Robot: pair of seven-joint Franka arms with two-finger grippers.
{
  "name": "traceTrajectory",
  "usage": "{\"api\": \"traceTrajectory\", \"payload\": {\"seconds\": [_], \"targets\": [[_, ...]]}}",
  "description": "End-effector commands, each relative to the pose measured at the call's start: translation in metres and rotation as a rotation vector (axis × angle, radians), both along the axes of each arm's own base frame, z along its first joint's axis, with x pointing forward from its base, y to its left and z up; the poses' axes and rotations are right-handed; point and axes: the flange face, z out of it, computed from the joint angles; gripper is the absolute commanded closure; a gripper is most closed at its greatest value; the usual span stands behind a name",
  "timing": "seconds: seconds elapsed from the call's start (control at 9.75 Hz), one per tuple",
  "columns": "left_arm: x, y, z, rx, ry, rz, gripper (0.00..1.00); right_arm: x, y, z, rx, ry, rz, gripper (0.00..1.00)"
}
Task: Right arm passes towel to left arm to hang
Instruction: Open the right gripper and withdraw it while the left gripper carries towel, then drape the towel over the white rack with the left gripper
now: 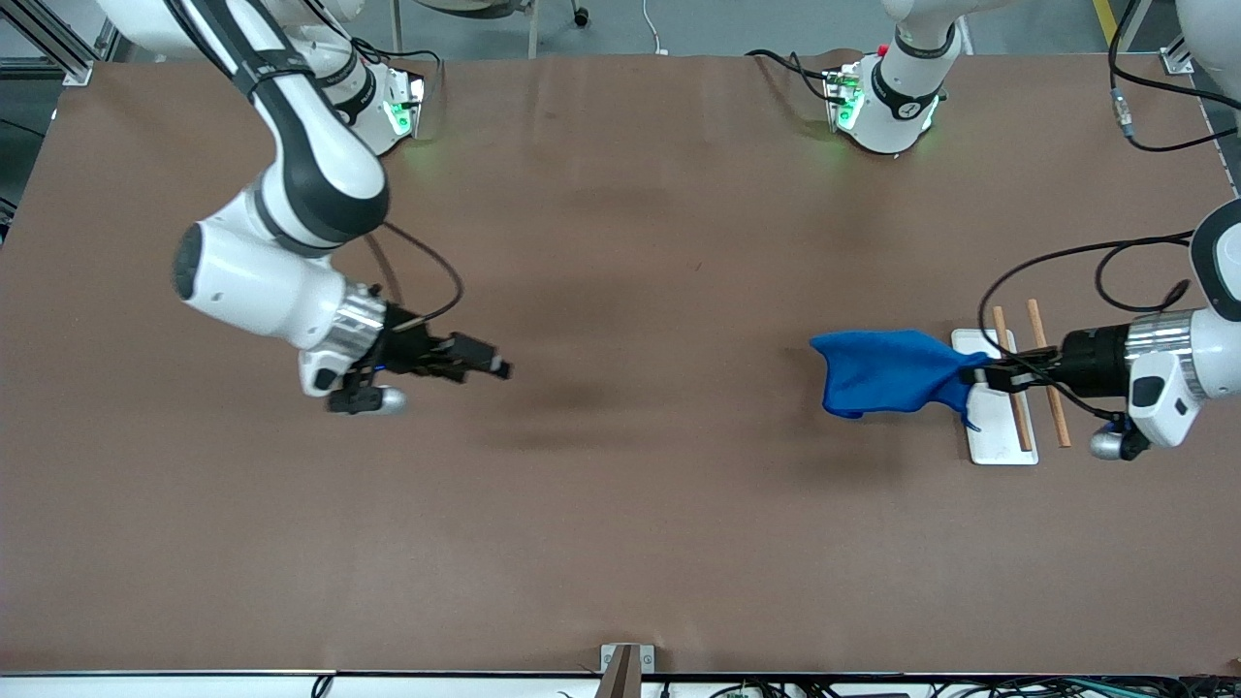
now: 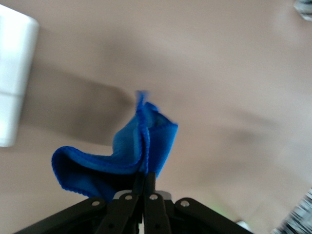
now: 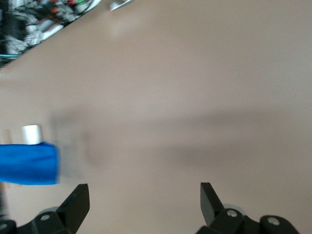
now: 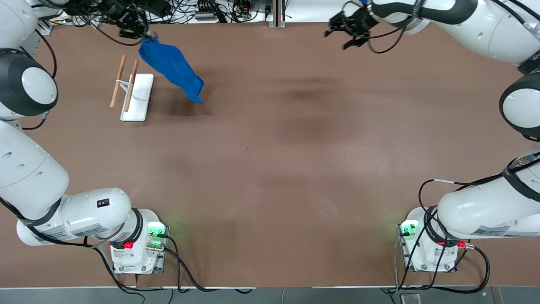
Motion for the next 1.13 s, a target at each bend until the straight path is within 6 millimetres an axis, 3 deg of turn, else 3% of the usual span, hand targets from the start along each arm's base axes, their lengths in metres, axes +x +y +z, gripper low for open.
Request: {"api": "traceTrajectory", "payload": {"seconds": [0.0,0.21,0.41,0.72,0.92,1.03], "targets": [[-0.001,0.058,-0.016,0.142,-0.014,-0.064,1.00,-0.016,-0.063,0.018,-0.175,-0.026,-0.017,0.00],[0.006,0.114,-0.029,0.225,-0.086,-0.186,1.00,-0.020,-0.124,0.038,-0.366,-0.002,0.009,0.00],[0.006,0.146,-0.039,0.263,-0.131,-0.252,1.00,-0.034,-0.176,0.080,-0.487,0.000,-0.019,0.00],[-0.005,0.194,-0.056,0.286,-0.144,-0.290,1.00,-0.067,-0.200,0.141,-0.538,0.017,-0.025,0.00],[-0.011,0.226,-0.082,0.269,-0.164,-0.323,0.98,-0.084,-0.233,0.182,-0.535,0.081,-0.050,0.00],[-0.010,0.226,-0.090,0.265,-0.160,-0.327,0.83,-0.090,-0.251,0.211,-0.525,0.093,-0.036,0.00]]}}
